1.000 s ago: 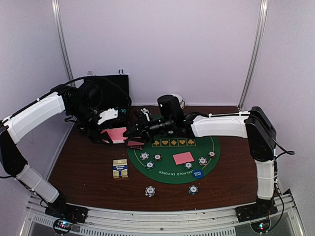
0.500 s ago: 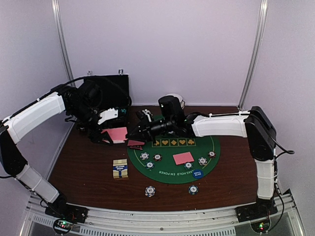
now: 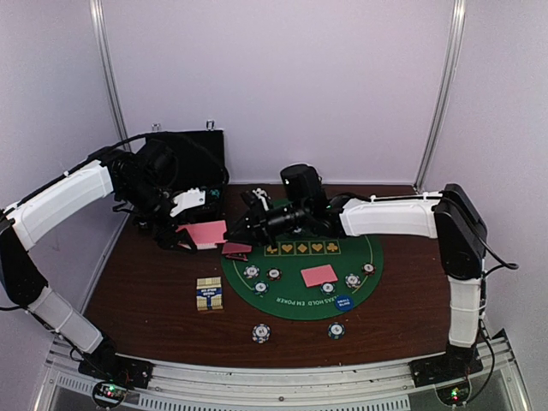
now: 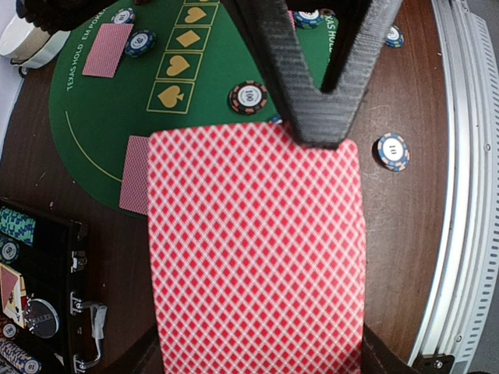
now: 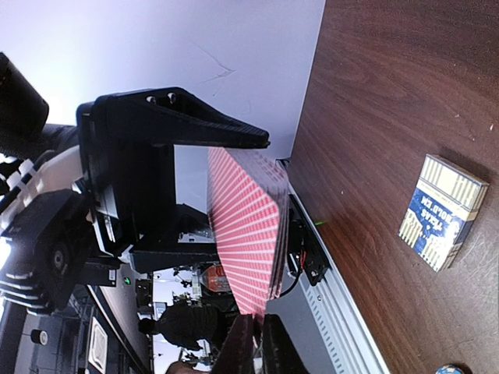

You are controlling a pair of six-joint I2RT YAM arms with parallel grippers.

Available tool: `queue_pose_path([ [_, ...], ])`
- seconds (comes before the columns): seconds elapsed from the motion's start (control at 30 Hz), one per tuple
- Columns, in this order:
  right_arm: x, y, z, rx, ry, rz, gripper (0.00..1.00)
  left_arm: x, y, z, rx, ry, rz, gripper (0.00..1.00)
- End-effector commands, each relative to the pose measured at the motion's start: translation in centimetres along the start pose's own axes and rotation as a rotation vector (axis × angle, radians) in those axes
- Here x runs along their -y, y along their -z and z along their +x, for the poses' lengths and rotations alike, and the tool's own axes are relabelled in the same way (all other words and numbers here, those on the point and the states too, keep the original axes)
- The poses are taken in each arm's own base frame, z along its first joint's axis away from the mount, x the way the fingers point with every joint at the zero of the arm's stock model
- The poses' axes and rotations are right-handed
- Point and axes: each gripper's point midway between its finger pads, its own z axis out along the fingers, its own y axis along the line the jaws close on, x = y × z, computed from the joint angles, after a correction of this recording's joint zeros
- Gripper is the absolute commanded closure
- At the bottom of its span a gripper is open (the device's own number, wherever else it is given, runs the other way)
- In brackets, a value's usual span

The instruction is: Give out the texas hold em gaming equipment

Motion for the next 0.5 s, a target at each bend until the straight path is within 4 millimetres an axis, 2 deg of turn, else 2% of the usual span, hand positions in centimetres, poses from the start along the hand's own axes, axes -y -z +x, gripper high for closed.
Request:
queue_pose_path([
  [0.0, -1.4, 1.2, 0.1, 0.004, 0.024, -0.013, 0.88, 0.0, 0.7, -0.6, 0.031, -0.021, -0.015, 1.0],
  [0.13, -1.2, 0.9, -0.1, 0.011, 0.027, -0.012, 0.65, 0.1, 0.7, -0.6, 0.035, -0.021, -0.011, 1.0],
  [0.27, -0.6, 0.2, -0.4, 0.017, 0.029, 0.014, 0.5, 0.1, 0.7, -0.8, 0.041, -0.021, -0.009, 1.0],
  [0.47, -0.7, -1.8, -0.5, 0.0, 0.041, 0.018, 0.39, 0.2, 0.7, -0.8, 0.045, -0.02, -0.006, 1.0],
])
